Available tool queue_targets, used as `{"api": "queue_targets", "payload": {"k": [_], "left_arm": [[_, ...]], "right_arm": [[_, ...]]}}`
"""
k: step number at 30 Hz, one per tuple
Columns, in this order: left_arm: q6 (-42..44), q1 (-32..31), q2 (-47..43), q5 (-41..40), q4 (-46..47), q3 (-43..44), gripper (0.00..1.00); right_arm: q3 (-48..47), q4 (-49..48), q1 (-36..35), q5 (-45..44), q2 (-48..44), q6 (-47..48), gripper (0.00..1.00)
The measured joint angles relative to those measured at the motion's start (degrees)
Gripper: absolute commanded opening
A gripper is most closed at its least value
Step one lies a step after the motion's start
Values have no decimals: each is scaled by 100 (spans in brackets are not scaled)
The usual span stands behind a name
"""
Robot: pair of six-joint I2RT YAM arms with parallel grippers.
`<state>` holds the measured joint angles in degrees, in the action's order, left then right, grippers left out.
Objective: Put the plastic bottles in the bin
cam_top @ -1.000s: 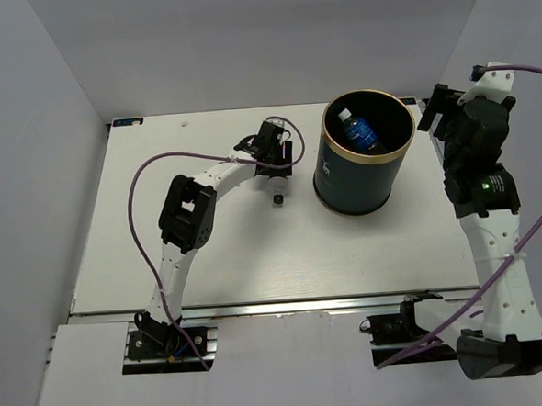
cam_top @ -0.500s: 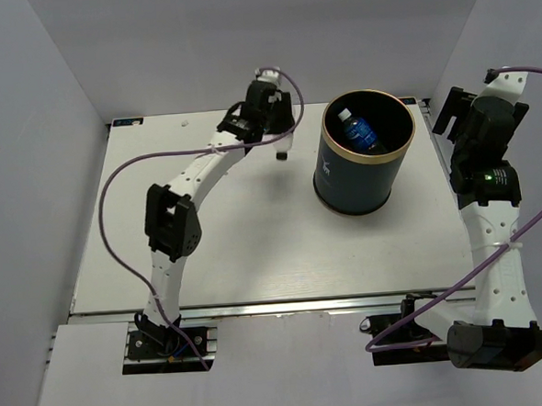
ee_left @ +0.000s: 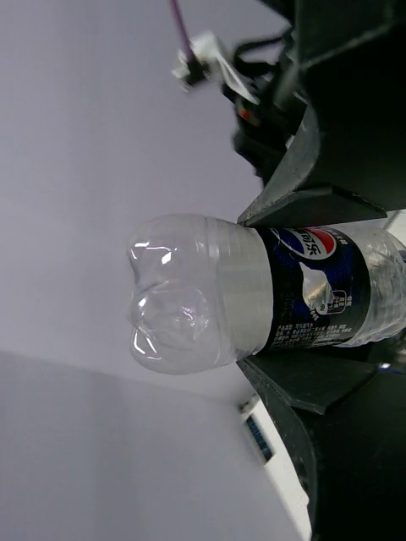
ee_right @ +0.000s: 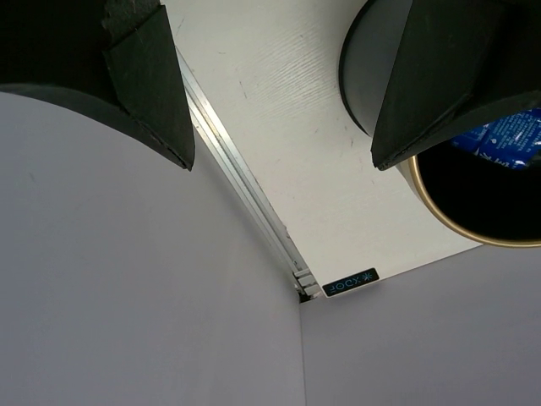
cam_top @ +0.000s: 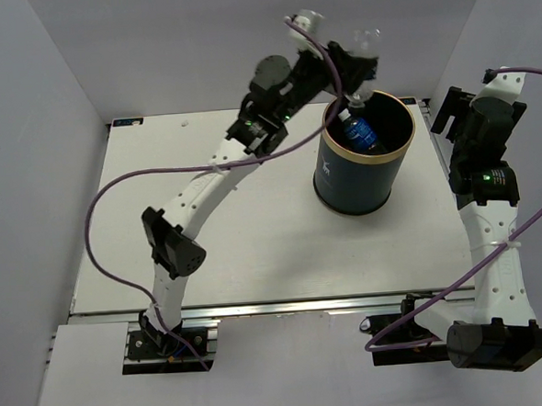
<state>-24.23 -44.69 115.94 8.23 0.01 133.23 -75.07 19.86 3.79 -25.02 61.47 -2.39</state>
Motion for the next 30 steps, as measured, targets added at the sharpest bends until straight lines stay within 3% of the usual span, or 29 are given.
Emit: {"api": "queue_targets", "payload": {"k": [4, 7, 8, 18, 22, 26, 30], "left_arm": [[11, -245, 643, -31, -33, 24, 59], [28, -249, 942, -107, -177, -212, 84], [37, -258, 997, -173, -245, -286, 97], [221, -317, 975, -754, -450, -101, 98], [562, -319, 658, -1582, -831, -210, 98], [573, -33, -522, -2522, -1281, -1475, 98], [-114, 1355, -2741, -3318, -1663, -4181, 98]], "right_arm": [[0, -24, 2, 31, 0, -2, 89], [9, -35, 2, 28, 0, -4, 89], [26, -42, 7, 31, 0, -4, 89], [101, -31, 28, 144, 4, -24, 90], [109, -35, 28, 133, 4, -138, 89], [269, -92, 44, 238, 2, -374, 89], [669, -125, 267, 411, 0, -678, 89]]}}
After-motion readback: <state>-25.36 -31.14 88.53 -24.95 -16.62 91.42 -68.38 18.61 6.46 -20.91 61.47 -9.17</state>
